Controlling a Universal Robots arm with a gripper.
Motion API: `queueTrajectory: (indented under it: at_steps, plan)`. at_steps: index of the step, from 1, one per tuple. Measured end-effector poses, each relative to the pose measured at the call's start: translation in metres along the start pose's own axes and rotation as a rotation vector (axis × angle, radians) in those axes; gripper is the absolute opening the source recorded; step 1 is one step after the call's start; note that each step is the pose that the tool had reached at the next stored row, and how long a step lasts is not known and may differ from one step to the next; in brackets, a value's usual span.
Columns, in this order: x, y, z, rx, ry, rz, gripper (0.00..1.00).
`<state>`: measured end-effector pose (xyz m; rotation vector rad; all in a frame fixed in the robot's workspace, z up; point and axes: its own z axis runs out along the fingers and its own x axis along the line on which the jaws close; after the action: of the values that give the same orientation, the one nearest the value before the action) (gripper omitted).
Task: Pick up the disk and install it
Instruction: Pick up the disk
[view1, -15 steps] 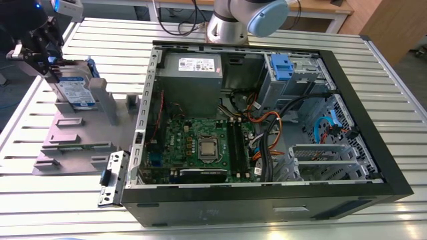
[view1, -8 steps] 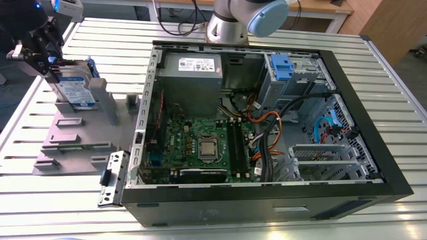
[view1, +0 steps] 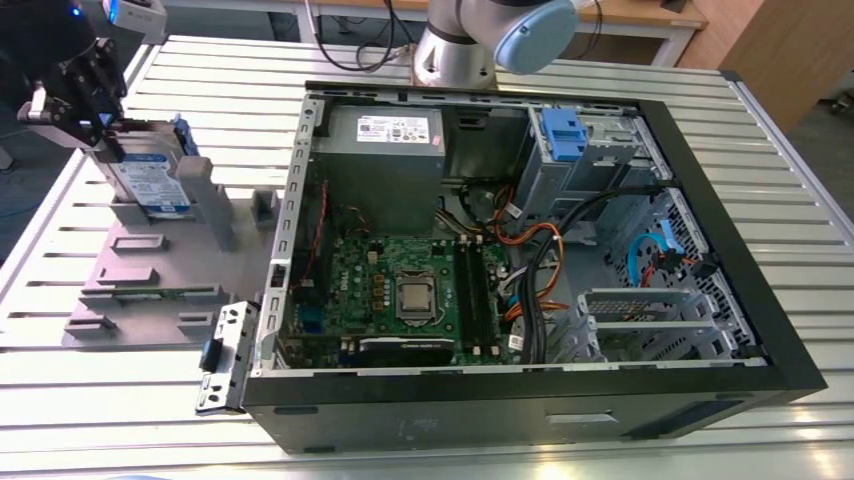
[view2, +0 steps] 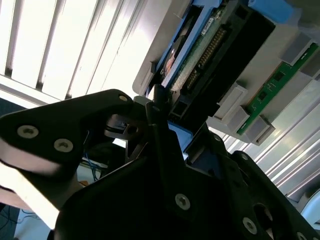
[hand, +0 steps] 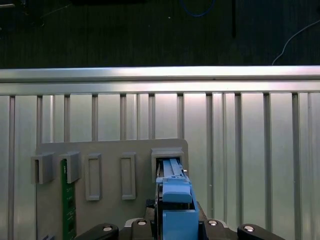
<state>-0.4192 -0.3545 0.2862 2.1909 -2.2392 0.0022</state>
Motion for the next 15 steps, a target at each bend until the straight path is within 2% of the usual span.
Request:
queueTrajectory:
  at_steps: [7,15]
  plan:
    - [0.0,0.0,0.0002,0.0002,-0.0001,0.0,0.37]
    - [0.0,0.0,-0.0032,0.0001,-0.0004,0.0,0.37]
